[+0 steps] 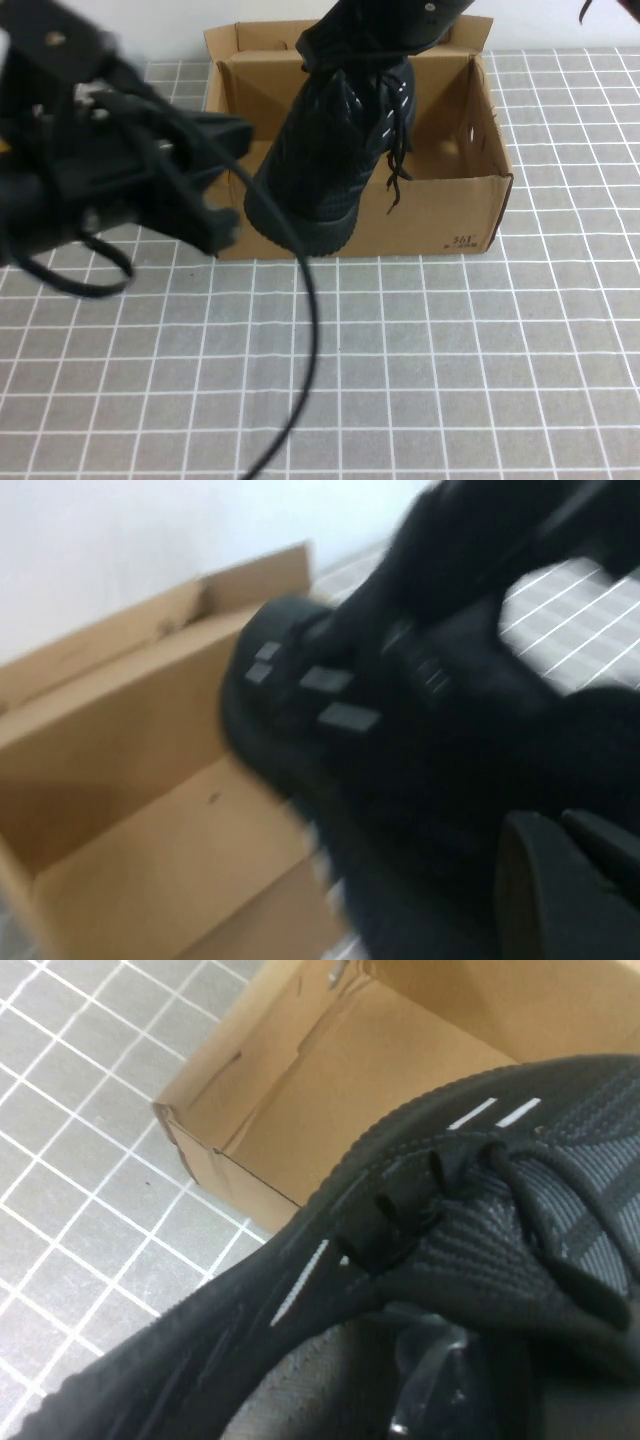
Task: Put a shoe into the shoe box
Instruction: Hand over the shoe
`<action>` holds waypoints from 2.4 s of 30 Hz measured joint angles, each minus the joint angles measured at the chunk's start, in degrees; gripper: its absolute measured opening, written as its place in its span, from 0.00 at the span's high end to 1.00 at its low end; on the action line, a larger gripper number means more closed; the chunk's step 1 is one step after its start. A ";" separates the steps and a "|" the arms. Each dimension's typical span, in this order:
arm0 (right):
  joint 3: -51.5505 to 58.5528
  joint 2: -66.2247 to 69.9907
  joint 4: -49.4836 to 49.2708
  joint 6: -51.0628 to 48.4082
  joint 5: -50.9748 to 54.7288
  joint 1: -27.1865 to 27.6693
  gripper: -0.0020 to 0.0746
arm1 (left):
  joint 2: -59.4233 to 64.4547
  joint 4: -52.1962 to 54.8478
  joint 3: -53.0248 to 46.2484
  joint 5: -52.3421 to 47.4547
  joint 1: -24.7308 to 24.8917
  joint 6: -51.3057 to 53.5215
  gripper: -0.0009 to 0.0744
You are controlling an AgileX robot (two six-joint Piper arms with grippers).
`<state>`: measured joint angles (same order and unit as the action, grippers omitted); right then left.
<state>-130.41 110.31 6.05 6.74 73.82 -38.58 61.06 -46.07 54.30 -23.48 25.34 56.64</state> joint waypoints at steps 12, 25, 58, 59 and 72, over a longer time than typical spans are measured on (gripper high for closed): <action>0.00 0.12 0.00 0.00 0.04 0.09 0.98 | 3.53 -0.49 0.66 4.73 10.50 9.08 0.21; 0.00 0.12 0.00 0.00 0.13 0.09 0.98 | 12.44 -0.96 0.66 16.88 10.60 10.11 0.12; 0.00 0.13 -1.88 -0.75 -0.10 0.09 0.98 | 17.38 -1.61 0.66 24.76 10.60 14.74 0.43; 0.00 0.13 -1.88 -0.75 -0.10 0.09 0.98 | 17.38 -1.61 0.75 24.47 10.60 14.88 0.43; 0.00 0.23 -1.51 -1.46 0.10 0.23 0.98 | 19.12 -1.61 2.58 23.82 10.60 15.12 0.43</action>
<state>-130.41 110.54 4.55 5.28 73.92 -38.35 80.19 -47.68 56.87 0.34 35.94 71.75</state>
